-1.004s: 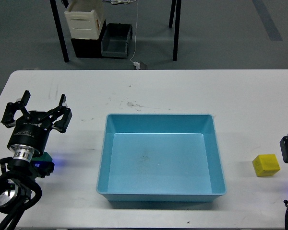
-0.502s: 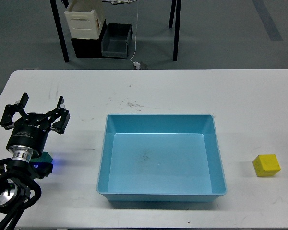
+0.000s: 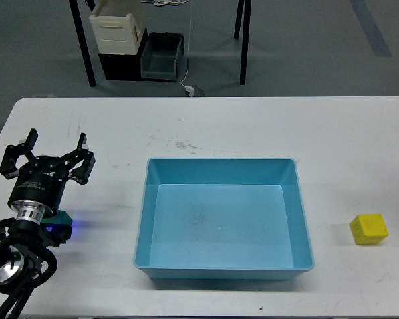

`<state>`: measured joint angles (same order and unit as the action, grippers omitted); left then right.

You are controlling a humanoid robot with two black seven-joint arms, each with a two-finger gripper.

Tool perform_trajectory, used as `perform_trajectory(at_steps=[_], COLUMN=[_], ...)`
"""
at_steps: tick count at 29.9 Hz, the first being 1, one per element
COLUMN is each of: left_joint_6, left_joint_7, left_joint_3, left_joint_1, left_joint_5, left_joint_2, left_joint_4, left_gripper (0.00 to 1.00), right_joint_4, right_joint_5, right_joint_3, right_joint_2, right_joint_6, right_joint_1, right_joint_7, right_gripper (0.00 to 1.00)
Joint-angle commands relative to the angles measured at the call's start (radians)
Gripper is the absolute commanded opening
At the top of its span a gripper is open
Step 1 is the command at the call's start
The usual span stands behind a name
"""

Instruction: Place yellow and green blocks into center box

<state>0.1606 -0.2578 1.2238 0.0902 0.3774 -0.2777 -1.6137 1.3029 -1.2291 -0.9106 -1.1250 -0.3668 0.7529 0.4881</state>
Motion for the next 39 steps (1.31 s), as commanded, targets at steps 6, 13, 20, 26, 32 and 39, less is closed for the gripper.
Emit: perform_trajectory(at_steps=[6,13,20,26,32,39], left_joint_6=[-0.001,0.000,-0.001,-0.001,-0.001,-0.001], left_joint_7=[0.000,-0.001,-0.001,-0.001,-0.001,-0.001], left_joint_3=[-0.001,-0.001,-0.001,-0.001,-0.001,-0.001], left_joint_1=[0.002,0.000,0.003,0.002,0.003,0.002], left_joint_5=[0.000,0.000,0.000,0.000,0.000,0.000], left_joint_2=[0.000,0.000,0.005,0.015,0.017,0.017], left_joint_4=[0.008,0.020,0.028,0.031,0.041,0.044], left_gripper=[1.00,1.00,1.00,1.00,1.00,1.00], right_joint_4=[0.189,0.418,0.430,0.429,0.385,0.256], right_joint_5=[-0.490,-0.745,-0.904,-0.946,-0.953,-0.953], right_joint_3=[0.356,0.493,0.614,0.734,0.791,0.835], right_joint_2=[-0.032,-0.117,-0.168,-0.167,-0.124,-0.018], right_joint_6=[-0.007,-0.104,-0.122,-0.122,-0.122,-0.122], right_joint_1=[0.272,0.287,0.281,0.270,0.261,0.260], right_joint_7=[0.001,0.001,0.001,0.001,0.001,0.001], right_gripper=[1.00,1.00,1.00,0.99,0.99,0.98])
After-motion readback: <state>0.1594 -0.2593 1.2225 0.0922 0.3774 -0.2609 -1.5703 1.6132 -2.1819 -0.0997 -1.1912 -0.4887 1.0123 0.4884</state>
